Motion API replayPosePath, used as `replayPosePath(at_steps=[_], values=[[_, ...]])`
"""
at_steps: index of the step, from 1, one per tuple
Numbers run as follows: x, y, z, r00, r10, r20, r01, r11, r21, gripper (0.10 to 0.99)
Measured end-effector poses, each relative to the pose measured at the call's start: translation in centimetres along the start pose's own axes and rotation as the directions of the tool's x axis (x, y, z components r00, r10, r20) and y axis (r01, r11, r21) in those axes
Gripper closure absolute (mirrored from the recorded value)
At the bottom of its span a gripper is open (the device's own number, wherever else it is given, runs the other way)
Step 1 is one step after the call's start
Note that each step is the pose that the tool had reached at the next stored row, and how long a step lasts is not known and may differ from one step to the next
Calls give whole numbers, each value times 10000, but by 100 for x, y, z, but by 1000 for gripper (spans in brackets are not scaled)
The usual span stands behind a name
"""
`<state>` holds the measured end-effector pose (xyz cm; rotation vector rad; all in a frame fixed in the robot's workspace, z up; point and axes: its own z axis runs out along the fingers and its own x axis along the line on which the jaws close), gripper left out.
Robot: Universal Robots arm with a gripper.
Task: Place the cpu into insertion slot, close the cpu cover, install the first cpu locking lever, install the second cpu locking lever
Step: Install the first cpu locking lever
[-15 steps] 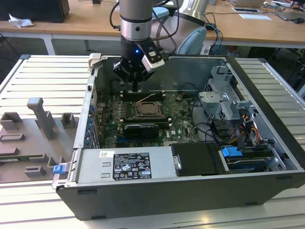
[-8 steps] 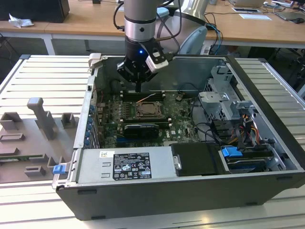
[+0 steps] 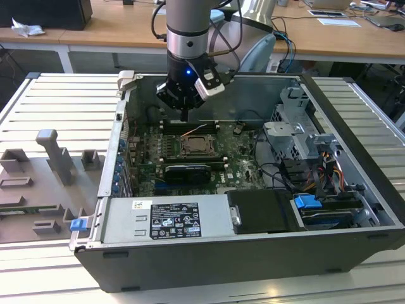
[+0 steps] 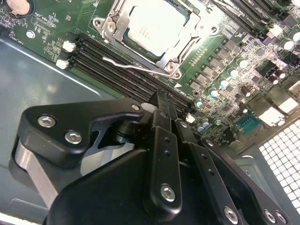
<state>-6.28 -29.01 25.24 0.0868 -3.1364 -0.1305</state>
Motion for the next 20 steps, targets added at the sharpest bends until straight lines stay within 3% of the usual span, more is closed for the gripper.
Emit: replayPosePath(at_steps=[20], values=[[-24,-60,15,10000,0,-2,0,10000,1,980]])
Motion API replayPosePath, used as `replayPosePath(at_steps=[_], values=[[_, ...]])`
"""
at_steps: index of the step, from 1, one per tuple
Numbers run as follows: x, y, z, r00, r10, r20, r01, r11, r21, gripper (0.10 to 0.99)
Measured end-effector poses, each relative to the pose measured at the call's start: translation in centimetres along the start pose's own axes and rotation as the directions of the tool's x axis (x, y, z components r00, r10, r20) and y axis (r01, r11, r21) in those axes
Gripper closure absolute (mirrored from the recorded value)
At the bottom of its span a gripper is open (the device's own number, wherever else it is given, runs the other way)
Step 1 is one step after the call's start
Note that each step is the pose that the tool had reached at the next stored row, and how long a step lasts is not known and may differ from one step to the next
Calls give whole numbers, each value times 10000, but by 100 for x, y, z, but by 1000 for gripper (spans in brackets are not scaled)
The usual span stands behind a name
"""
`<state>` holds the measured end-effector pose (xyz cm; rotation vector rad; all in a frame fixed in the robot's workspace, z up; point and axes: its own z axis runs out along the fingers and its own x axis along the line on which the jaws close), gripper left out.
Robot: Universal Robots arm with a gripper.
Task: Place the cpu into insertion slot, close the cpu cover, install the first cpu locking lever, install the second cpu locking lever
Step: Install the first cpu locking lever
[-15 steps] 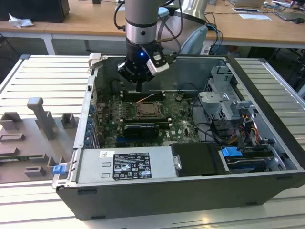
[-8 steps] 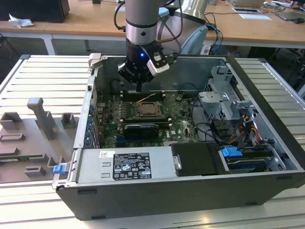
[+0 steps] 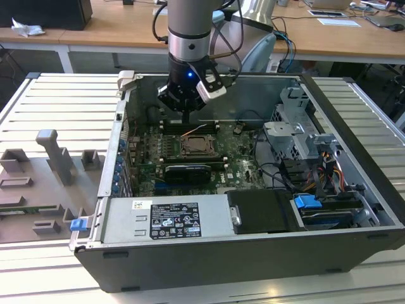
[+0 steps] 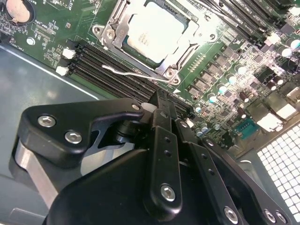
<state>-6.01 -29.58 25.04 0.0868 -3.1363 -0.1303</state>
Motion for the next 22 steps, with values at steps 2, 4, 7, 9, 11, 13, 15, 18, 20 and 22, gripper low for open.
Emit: replayPosePath(at_steps=[2,4,7,9,11,13,15,18,20,22], values=[[0,0,0,10000,0,1,0,10000,0,980],[0,-1,1,10000,-1,3,1,10000,-15,980],[-1,-6,13,10000,-2,16,2,9997,-240,980],[-7,-8,30,10000,-1,17,1,9997,-264,980],[-37,-11,48,10000,-11,14,11,9997,-263,980],[-78,-10,67,10000,-55,11,55,9996,-264,980],[-120,-8,95,10000,-70,11,71,9996,-265,980],[-165,-2,135,10000,-91,8,92,9996,-264,980],[-169,0,155,9998,-190,2,190,9995,-264,980],[-169,0,164,9997,-241,-2,241,9994,-264,980]])
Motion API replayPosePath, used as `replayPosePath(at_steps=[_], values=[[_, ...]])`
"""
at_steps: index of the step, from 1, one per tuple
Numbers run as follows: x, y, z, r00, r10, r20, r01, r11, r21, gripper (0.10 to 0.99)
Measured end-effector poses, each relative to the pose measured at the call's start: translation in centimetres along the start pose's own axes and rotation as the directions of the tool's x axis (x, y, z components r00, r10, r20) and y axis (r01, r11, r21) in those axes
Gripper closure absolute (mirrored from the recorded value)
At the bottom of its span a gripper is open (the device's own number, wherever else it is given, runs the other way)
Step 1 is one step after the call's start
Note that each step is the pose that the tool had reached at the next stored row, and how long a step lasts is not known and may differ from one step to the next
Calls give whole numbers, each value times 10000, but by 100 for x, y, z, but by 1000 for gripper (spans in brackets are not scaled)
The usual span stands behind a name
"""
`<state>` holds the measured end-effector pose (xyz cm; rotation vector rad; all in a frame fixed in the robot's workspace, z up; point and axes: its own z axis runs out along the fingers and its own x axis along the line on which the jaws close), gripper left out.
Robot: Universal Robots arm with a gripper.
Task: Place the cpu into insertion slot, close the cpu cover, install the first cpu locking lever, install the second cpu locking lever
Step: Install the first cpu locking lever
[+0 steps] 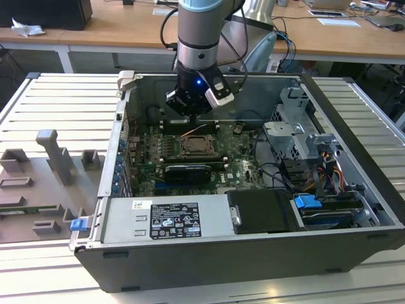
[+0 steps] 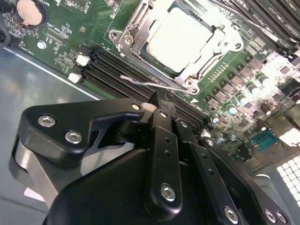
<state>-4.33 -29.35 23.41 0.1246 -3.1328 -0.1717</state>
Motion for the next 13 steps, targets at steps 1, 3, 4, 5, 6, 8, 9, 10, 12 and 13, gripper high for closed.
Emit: replayPosePath(at_steps=[1,3,4,5,6,8,9,10,12,13], values=[[0,-1,1,10000,-2,-2,2,10000,2,980],[-3,-1,5,10000,-3,-1,3,10000,-1,980],[-8,-1,7,10000,-4,-1,4,10000,-1,980],[-15,-2,12,10000,-2,1,2,10000,-3,980],[-14,-3,15,10000,-1,0,1,10000,-1,980],[-14,-3,19,10000,-1,0,1,10000,0,980],[-14,-3,20,10000,-1,-1,1,10000,1,980],[-15,-4,21,10000,-2,0,2,10000,-1,980],[-16,-4,25,10000,-2,0,2,10000,-2,980],[-16,-4,26,10000,-2,0,2,10000,-1,980]])
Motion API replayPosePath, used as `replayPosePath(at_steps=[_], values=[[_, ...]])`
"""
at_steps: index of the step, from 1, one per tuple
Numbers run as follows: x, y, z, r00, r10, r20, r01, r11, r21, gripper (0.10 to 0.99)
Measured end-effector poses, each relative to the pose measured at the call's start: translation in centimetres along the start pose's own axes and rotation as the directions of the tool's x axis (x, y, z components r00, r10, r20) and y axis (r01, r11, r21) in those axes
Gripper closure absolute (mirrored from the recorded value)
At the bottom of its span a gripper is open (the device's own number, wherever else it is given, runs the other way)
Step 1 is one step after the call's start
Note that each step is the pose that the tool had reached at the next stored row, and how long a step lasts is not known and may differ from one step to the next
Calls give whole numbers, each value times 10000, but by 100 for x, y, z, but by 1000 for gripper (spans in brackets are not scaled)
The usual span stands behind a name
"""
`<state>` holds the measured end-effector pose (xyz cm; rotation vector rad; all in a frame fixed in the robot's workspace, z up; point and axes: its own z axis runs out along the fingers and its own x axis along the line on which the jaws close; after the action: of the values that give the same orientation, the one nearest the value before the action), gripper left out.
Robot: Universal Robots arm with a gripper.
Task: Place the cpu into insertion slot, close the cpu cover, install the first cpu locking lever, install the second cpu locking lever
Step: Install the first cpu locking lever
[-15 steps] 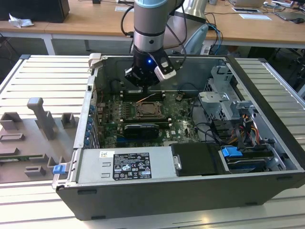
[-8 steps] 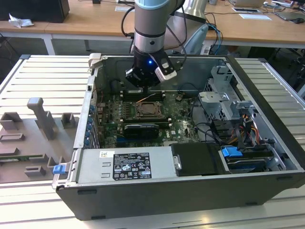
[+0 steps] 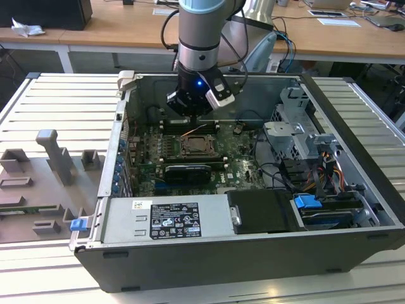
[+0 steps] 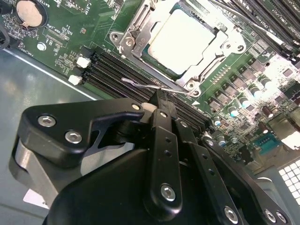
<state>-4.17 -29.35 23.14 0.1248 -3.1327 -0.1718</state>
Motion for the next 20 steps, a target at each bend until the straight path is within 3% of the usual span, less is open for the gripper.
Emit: replayPosePath(at_steps=[20], values=[[-29,-6,38,10000,0,0,0,10000,1,980]])
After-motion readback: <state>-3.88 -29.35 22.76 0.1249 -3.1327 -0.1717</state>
